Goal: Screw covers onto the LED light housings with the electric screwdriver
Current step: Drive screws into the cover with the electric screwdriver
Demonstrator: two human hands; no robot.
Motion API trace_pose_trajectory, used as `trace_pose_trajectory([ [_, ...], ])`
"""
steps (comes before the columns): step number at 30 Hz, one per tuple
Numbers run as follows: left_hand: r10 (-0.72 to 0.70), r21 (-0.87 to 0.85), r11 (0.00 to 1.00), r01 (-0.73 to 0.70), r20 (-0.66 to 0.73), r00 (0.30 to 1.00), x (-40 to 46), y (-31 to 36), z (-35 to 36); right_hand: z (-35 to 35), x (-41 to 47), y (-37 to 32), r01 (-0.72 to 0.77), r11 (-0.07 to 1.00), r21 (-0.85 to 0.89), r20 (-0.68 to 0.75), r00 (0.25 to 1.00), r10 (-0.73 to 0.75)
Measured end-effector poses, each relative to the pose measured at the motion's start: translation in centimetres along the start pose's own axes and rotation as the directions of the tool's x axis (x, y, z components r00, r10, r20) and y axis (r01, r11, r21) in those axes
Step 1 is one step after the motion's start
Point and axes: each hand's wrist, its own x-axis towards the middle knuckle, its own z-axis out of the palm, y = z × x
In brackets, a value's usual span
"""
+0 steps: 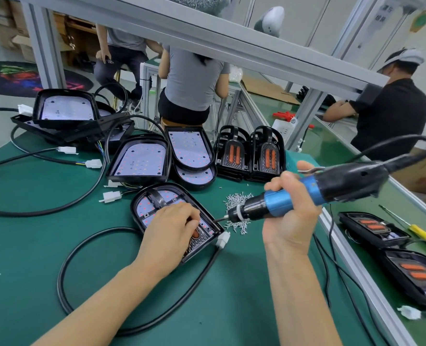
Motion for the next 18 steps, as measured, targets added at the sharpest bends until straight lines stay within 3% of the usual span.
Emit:
trace_pose_trajectory([
  [4, -0.047, -0.111, 0.993, 0.043, -0.032, 0.998, 0.6, 0.6, -0.4, -0.9, 0.7, -1.8, 0.061, 0.998, 0.013, -0.106, 0.993, -0.059],
  [7, 0.039, 0.018, 0.999, -0.038, -0.037, 0.999, 2.8, 1.7, -0.1, -1.6, 0.7, -2.8, 0.085, 0.995, -0.044, -0.149, 0.985, -0.09],
  [11, 0.113, 0.318, 0.933, -0.169, 0.185, 0.976, 7.1, 3.4, 2.0, -3.2, 0.5, -3.0, -0.069, 0.996, -0.062, -0.205, 0.977, 0.055],
  [14, 0.08, 0.537, 0.795, -0.28, 0.365, 0.928, 8.9, 4.2, 4.3, -4.2, 0.5, -2.7, -0.141, 0.989, -0.035, -0.222, 0.966, 0.13],
  [18, 0.005, 0.629, 0.678, -0.38, 0.513, 0.859, 9.8, 4.6, 6.3, -4.7, 0.2, -3.1, -0.153, 0.986, -0.062, -0.243, 0.961, 0.134],
])
